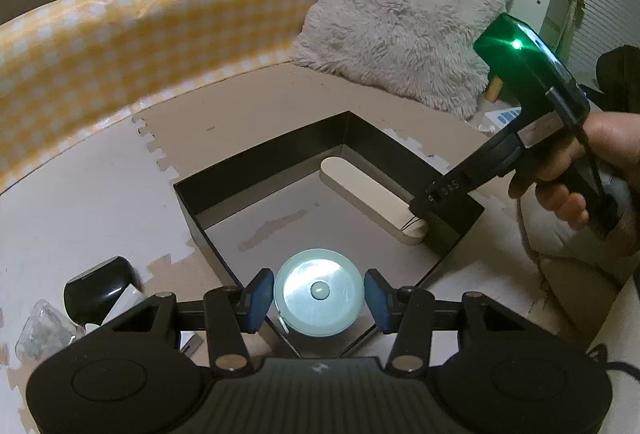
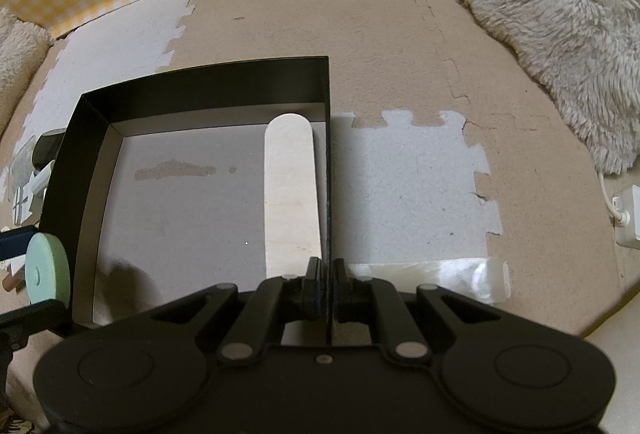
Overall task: Organize rigid objects
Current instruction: 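Carry the mint-green tape measure into the black tray and open the left tool, then return the left tool to the items and grasp the white round tape measure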
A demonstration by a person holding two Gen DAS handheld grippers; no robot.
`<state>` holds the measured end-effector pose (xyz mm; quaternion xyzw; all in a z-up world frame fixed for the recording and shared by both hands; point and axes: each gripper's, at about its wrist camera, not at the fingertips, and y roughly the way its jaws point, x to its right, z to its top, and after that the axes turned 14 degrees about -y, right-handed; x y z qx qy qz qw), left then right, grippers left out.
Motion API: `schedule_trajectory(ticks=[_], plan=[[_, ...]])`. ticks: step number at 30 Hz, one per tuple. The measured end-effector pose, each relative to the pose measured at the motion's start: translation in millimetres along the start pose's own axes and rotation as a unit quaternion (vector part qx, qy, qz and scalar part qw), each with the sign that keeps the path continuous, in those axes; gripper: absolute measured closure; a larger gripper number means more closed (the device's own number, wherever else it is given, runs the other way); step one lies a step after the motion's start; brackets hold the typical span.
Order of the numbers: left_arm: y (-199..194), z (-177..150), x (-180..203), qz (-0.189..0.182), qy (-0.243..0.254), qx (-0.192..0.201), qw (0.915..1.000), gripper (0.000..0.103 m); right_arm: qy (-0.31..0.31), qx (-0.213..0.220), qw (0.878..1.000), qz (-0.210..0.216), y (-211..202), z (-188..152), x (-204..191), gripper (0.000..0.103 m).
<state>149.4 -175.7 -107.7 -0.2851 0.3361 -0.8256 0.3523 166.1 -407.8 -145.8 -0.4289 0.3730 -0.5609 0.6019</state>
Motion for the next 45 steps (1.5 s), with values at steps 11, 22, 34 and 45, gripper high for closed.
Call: schedule_trajectory(ticks=[11,22,34,45], plan=[[1.8,-3.2,3.2,0.002,0.014,-0.016,0.9998,0.051,0.0,0.001,1.0,0.0,0.1,-0.1,0.5,0.096],[-4.0,-3.9,6.1,-0.006,0.002,-0.02,0.9998,0.033,0.0,0.001,1.0,0.001,0.2,-0.2,1.0,0.096],[-19.4,-3.2,10.7,-0.027,-0.009,-0.018,0.9994,0.008,0.0,0.002,1.0,0.001,0.3,-0.8,1.4,0.096],[-36.5,-3.7,-7.9,-0.003,-0.031,-0.002,0.9995,0.0,0.0,0.003,1.0,0.003,0.1,-1.0,0.5,0.096]])
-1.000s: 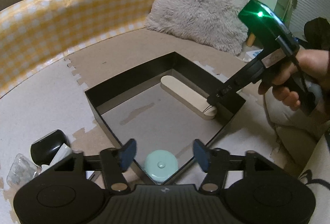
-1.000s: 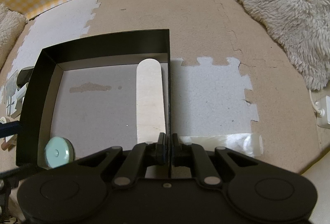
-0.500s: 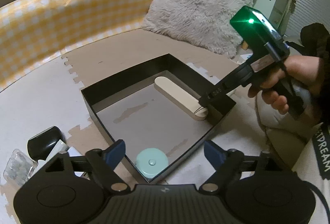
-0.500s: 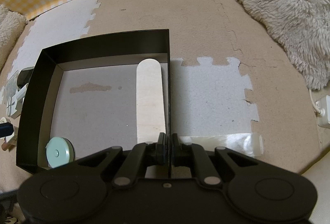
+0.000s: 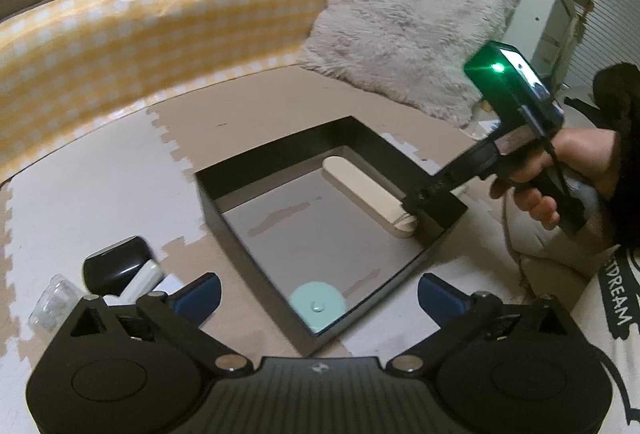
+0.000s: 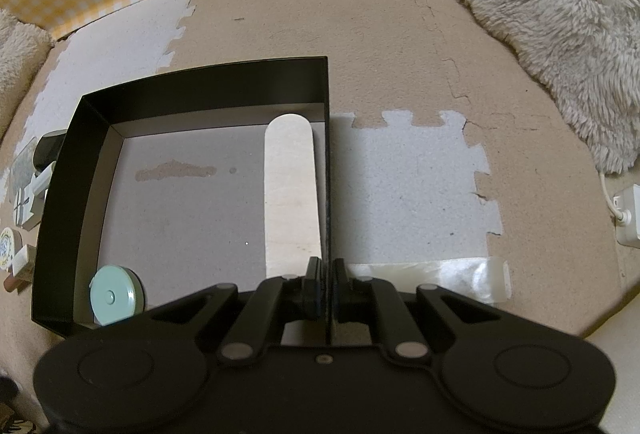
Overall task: Organize rigid objects
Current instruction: 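Return the left tool to the items and grasp the white round tape measure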
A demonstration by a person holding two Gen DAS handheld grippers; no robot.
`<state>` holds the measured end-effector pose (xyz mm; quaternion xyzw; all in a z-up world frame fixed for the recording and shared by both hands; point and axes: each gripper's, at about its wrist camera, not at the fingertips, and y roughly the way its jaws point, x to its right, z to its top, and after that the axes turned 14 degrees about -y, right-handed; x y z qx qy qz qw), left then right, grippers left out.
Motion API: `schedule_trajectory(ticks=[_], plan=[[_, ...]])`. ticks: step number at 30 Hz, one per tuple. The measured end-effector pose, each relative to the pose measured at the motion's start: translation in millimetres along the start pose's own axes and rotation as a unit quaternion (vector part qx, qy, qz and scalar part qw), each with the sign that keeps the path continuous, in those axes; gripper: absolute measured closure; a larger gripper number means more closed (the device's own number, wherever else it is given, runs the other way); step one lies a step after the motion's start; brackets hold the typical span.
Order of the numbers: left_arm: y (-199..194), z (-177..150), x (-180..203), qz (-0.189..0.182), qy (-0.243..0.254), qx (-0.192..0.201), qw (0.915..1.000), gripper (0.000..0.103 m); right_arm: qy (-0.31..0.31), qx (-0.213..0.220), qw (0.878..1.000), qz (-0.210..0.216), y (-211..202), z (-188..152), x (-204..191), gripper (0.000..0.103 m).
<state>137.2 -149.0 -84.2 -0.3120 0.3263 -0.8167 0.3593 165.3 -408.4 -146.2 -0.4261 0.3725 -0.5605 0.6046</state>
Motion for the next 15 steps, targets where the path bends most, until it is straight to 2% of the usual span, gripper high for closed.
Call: schedule_trajectory(ticks=[4,9,15], plan=[[-2.9,0.3,-14.4,0.012,-0.018,0.001,0.9998,0.0,0.0,0.0,1.0,0.0,-0.2,-0.3,0.3,0.096],[-10.9,2.2,-35.8,0.043,-0.037,0.002,0.9984,0.0,0.0,0.0,1.0,0.0,-0.2,-0.3,0.3,0.096],[-28.0,10.0,-74.9,0.085,-0.077,0.021,0.9932,0.0,0.0,0.0,1.0,0.0,-0.1,-0.1,-0.2,0.096]])
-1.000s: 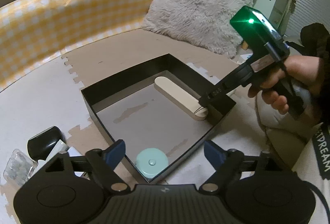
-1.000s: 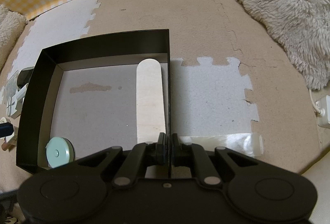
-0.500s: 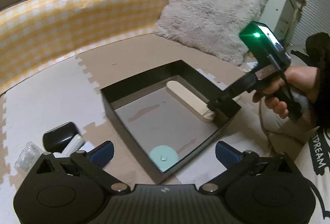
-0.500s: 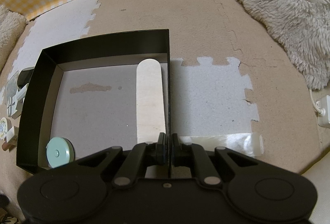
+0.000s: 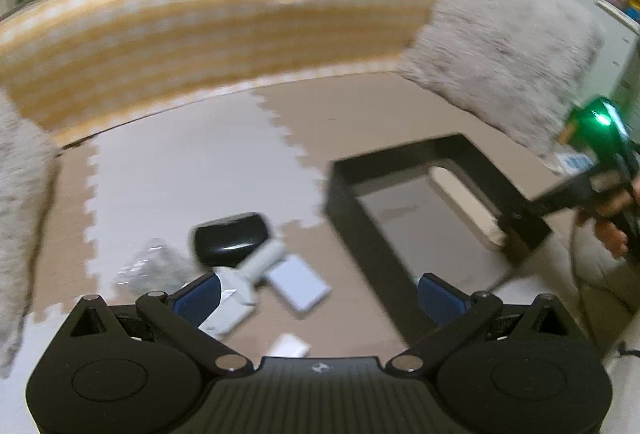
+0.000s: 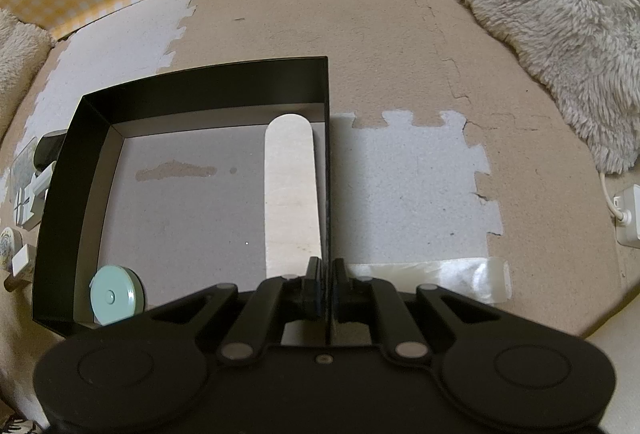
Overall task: Organize rigid objects
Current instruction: 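Return the left tool to the items and grasp the white round tape measure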
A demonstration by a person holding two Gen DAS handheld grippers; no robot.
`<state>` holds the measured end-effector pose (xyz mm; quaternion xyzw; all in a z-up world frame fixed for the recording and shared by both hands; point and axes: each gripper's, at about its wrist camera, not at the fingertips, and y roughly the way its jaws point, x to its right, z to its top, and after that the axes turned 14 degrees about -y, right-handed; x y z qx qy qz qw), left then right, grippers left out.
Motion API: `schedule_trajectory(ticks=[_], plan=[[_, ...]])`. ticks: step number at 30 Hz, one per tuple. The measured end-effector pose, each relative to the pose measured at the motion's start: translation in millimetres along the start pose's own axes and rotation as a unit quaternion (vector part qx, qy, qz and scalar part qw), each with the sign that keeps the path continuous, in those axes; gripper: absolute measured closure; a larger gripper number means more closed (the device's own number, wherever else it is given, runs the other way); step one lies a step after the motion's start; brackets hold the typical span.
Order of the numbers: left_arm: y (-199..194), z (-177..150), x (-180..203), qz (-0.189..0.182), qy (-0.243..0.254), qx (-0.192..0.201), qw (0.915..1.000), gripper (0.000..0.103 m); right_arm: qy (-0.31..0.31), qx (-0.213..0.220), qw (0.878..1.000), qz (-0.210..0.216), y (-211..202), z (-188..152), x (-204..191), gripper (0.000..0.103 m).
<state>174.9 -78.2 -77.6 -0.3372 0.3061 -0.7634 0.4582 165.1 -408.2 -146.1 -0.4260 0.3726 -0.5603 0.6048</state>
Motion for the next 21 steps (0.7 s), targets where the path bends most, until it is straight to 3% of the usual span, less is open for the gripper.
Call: schedule_trajectory(ticks=[4,15,21], plan=[[3.6,7.1,-24.5,0.033,-0.022,-0.006,0.9992,0.0,0.0,0.0,1.0,0.0,0.0,-0.3,0.7,0.096],[37.5,1.3,-79.4,0.109,-0.084,-0.093,0.9861,0.0,0.001,0.001,1.0,0.001,-0.2,-0.4,0.8,0.096],[51.0,-8.0,-85.4,0.124,-0.088,-0.129,0.9799,0.016,0.001,0.001,1.0,0.001,-0.2,-0.2,0.5,0.096]])
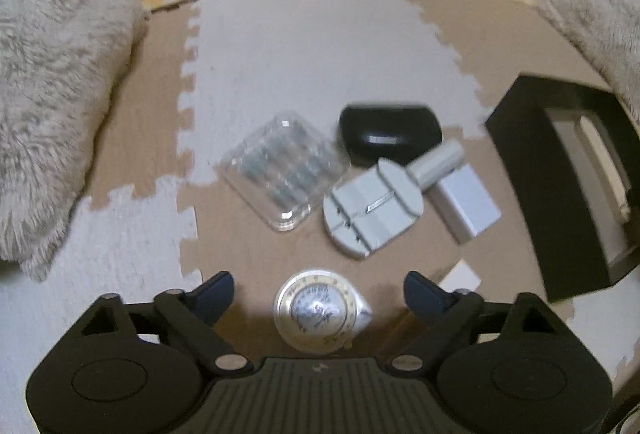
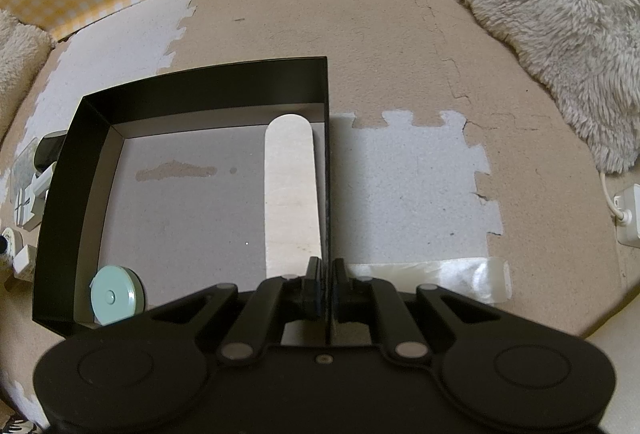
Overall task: Organize rigid objects
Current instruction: 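Return the left tool to the items and grasp the white round tape measure, then carry the white tape measure into the black tray and open the left tool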
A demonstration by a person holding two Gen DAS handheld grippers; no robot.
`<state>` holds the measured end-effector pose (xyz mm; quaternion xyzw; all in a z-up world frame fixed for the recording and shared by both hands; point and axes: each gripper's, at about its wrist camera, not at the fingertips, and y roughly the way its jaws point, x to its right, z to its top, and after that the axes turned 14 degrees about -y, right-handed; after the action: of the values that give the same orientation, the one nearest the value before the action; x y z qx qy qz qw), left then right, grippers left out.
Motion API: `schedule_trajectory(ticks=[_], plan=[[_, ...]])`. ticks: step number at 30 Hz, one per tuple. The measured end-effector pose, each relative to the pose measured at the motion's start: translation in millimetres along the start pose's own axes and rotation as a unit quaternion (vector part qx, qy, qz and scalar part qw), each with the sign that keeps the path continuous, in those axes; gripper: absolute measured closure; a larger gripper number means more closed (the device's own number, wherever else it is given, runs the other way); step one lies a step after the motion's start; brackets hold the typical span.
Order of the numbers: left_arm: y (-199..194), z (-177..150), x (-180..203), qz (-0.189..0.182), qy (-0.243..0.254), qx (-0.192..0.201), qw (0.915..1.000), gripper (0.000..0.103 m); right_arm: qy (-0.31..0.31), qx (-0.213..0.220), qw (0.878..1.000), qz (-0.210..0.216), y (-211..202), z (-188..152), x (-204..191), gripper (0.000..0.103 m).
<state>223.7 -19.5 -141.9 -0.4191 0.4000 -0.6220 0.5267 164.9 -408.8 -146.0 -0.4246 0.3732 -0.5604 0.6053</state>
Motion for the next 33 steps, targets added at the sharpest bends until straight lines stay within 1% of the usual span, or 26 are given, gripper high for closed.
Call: schedule_trajectory(ticks=[5,11,15,21,24,27,33], plan=[[8.5,-5.6,2.6,0.009,0.019,-0.02,0.9996,0.017,0.0,0.0,1.0,0.0,-0.2,0.4,-0.3,0.096],[17.9,-10.1,6.6,0.021,0.043,-0.036,0.9982,0.035,0.0,0.0,1.0,0.0,-0.2,0.4,-0.1,0.096],[20.5,-10.5,6.1,0.021,0.047,-0.037,0.998,0.04,0.0,0.0,1.0,0.0,-0.1,-0.1,0.4,0.096],[22.1,-10.3,6.9,0.018,0.044,-0.035,0.9983,0.041,0.0,0.0,1.0,0.001,-0.1,0.1,0.3,0.096],[23.0,-7.7,2.9,0.009,0.025,-0.038,0.9989,0.042,-0.001,0.0,1.0,0.0,-0.1,0.0,0.3,0.096],[22.5,-7.5,1.8,0.007,0.021,-0.037,0.9991,0.042,0.0,0.0,1.0,0.0,0.0,0.4,-0.3,0.096],[17.0,-5.8,2.2,0.009,0.019,-0.022,0.9995,0.042,-0.001,0.0,1.0,0.0,0.0,0.0,0.3,0.096]])
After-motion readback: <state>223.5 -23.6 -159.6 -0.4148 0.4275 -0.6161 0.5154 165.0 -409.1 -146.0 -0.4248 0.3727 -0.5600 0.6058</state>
